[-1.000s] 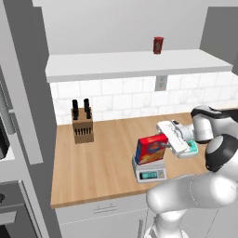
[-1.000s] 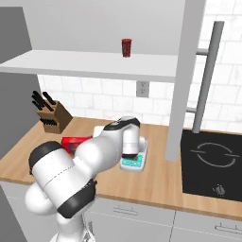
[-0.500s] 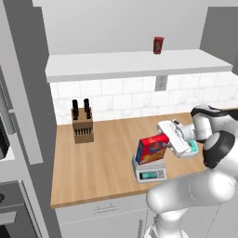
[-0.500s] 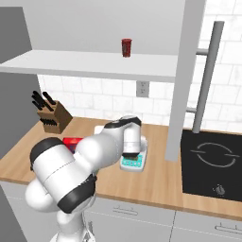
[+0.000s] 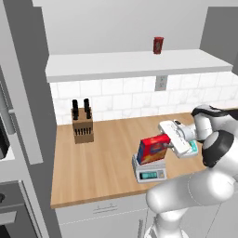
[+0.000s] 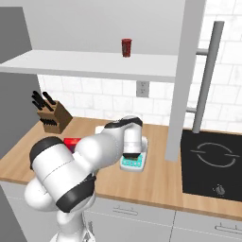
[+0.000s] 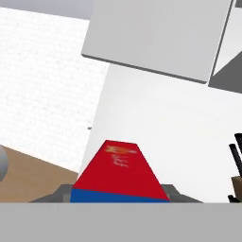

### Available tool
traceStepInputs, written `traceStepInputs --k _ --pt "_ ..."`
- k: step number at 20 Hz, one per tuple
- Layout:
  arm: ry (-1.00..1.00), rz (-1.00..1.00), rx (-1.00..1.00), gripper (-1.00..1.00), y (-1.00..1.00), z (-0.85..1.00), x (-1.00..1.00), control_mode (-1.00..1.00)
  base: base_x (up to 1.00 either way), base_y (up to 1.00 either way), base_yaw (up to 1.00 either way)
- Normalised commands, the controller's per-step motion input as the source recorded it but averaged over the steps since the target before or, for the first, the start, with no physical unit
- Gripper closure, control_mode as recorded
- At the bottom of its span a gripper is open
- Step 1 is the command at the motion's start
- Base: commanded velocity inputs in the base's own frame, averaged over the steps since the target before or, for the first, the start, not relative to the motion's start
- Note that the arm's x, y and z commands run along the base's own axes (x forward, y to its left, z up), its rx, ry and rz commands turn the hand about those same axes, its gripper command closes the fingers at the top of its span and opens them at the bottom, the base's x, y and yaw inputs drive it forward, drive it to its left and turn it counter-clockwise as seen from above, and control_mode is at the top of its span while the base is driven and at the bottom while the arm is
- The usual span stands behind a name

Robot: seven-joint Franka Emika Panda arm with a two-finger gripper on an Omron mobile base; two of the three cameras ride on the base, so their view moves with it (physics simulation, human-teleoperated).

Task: Pick the boxed food and place it on the digital scale for weighing, and close the cabinet.

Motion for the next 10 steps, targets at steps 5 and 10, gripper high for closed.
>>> traceStepInputs --k 5,10 --pt "-0.05 -0.01 0.00 -1.00 -0.02 0.00 0.00 -1.00 0.00 0.00 0.00" --pt "-0.01 -0.02 0.00 -1.00 0.00 0.00 0.01 -1.00 0.00 0.00 0.00"
